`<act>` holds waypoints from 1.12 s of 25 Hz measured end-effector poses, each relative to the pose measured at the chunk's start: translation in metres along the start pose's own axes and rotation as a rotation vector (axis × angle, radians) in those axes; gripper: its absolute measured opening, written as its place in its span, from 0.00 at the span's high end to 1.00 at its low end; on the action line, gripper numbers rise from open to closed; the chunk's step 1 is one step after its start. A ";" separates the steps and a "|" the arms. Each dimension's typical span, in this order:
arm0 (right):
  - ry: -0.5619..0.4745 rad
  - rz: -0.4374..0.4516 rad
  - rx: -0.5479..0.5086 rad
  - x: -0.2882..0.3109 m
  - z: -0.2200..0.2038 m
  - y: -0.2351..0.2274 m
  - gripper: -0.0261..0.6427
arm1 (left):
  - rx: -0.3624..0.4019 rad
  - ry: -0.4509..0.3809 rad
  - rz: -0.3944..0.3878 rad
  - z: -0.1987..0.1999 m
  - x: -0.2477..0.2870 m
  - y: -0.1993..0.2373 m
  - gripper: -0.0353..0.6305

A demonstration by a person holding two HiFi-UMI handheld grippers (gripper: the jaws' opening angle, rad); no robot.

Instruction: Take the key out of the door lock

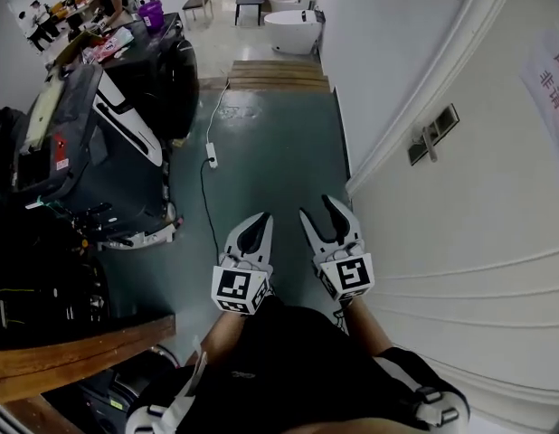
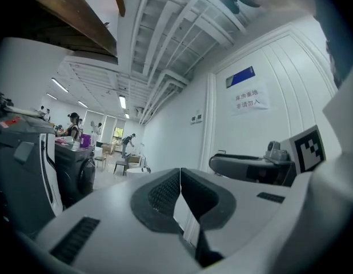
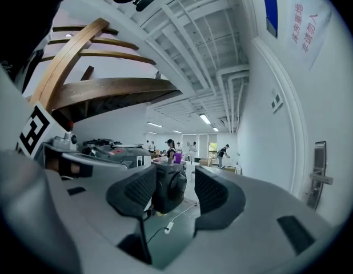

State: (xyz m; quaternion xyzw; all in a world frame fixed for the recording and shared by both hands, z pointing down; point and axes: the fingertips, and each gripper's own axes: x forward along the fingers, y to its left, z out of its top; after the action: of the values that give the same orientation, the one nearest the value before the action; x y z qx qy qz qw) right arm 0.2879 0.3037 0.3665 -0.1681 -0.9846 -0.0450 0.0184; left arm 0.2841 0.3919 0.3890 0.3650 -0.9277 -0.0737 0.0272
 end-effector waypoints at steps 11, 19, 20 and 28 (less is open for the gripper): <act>-0.027 0.081 -0.020 0.097 0.003 0.003 0.63 | -0.044 -0.003 0.061 0.006 0.040 0.085 0.91; -0.039 0.116 0.017 0.167 -0.003 -0.032 0.63 | -0.039 0.011 0.119 0.004 0.093 0.133 0.91; -0.044 0.123 0.014 0.177 -0.005 -0.038 0.63 | -0.032 0.010 0.122 0.005 0.104 0.138 0.91; -0.061 0.169 0.028 0.265 0.014 -0.107 0.63 | -0.001 0.008 0.147 0.025 0.203 0.174 0.91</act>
State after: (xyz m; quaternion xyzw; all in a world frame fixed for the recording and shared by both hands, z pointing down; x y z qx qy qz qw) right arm 0.0022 0.2922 0.3575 -0.2515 -0.9675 -0.0245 -0.0054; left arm 0.0159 0.3822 0.3913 0.2959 -0.9519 -0.0707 0.0364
